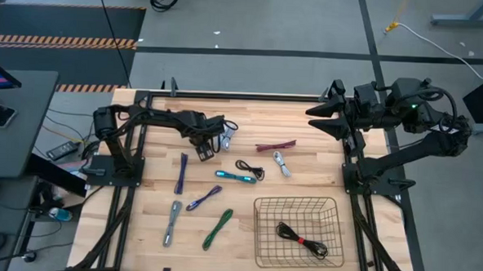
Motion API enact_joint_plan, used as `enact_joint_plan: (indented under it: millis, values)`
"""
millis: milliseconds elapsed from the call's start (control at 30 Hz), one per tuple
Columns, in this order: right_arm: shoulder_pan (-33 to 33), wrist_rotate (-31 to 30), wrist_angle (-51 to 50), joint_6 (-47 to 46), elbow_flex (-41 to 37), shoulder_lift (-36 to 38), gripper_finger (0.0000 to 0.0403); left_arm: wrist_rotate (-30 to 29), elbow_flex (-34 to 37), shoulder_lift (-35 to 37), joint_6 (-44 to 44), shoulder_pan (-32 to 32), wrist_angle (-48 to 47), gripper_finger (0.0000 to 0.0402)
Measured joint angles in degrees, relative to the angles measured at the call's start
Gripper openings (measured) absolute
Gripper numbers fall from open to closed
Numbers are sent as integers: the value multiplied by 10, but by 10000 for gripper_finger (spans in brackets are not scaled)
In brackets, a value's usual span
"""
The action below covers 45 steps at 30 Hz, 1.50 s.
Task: Pick and place USB-C Cables
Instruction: Put the top black charger cable into the wire basket
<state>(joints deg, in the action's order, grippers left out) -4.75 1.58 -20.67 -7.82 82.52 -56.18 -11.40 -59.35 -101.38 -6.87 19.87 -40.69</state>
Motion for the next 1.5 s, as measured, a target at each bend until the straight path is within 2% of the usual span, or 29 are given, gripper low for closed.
enact_joint_plan:
  millis: [100, 167, 233, 300, 367, 533, 633, 900, 1067, 1200, 1500]
  values:
    - [0, 0, 0, 0, 0, 0, 132, 0, 0, 0, -3, 3, 7, 173]
    - [0, 0, 0, 0, 0, 0, 132, 4, 0, 0, -12, 5, 6, 145]
    - [0, 0, 0, 0, 0, 0, 132, 22, 0, 0, -19, 9, 6, 104]
    - [0, 0, 0, -1, 0, 0, 132, 28, 0, 0, -34, 10, 6, 47]
    - [0, 0, 0, 0, 0, 0, 131, 35, 0, 0, -50, 10, 7, 18]
    - [0, 0, -1, 4, 0, 0, 116, 73, 0, 9, -58, 0, 1, 15]
    - [0, -8, -9, 10, 0, 0, 94, 91, 0, 38, -61, -20, -1, 15]
    - [1, -82, -76, 38, 0, 4, 7, 82, -20, 204, -112, -78, -10, 14]
    - [1, -116, -112, 49, 0, -1, 4, 80, -69, 313, -121, -127, 8, 14]
    - [1, -140, -144, 52, 0, -16, 3, 80, -122, 366, -120, -180, 42, 14]
    - [13, -171, -160, 98, 0, -93, 2, 81, -218, 383, -60, -298, 115, 14]
